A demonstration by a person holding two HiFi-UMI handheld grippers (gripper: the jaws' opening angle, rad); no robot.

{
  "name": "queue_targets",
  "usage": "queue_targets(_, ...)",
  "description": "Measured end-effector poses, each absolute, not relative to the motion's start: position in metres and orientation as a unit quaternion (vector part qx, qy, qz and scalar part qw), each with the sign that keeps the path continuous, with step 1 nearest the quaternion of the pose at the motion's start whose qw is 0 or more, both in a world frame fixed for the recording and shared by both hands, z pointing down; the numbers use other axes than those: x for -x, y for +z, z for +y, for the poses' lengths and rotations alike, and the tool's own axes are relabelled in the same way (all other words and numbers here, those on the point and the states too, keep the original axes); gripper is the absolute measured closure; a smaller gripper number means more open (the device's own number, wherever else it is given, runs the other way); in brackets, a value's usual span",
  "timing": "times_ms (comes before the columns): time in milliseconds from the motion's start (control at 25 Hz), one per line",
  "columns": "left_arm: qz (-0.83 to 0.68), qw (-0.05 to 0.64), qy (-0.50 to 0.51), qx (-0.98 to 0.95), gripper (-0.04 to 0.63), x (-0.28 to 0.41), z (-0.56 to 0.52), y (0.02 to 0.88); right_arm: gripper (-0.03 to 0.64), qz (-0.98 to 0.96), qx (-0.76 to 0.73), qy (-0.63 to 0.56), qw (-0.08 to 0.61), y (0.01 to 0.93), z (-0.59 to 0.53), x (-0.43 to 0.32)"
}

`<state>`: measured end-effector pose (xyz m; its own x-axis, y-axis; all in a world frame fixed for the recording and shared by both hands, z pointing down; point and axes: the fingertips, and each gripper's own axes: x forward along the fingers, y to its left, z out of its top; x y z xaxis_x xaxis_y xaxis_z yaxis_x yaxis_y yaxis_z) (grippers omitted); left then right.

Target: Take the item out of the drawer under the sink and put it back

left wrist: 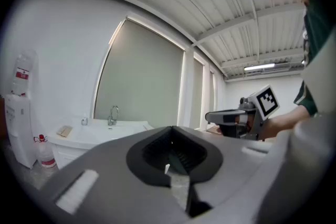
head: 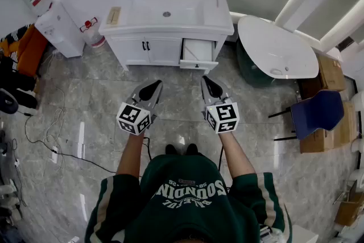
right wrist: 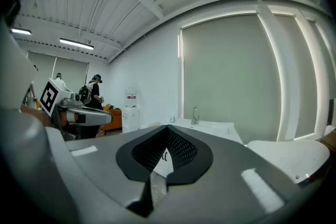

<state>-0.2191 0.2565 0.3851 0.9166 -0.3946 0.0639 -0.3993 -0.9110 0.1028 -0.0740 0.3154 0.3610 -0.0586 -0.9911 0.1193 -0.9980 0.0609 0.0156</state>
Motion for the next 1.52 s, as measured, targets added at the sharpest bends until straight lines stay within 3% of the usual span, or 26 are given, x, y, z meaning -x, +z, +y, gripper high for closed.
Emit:
queue_targets(1160, -0.203, 0.069, 0.023, -0.976, 0.545, 0.251, 0.223, 0.399, 0.615, -0.719, -0.69, 0.063, 0.044, 0.382, 0.286, 0.099)
queue_targets(1520, -0.19, 0.073, 0.025, -0.979, 0.545, 0.229, 0.198, 0.408, 0.615, -0.706, -0.703, 0.074, 0.043, 0.394, 0.267, 0.074)
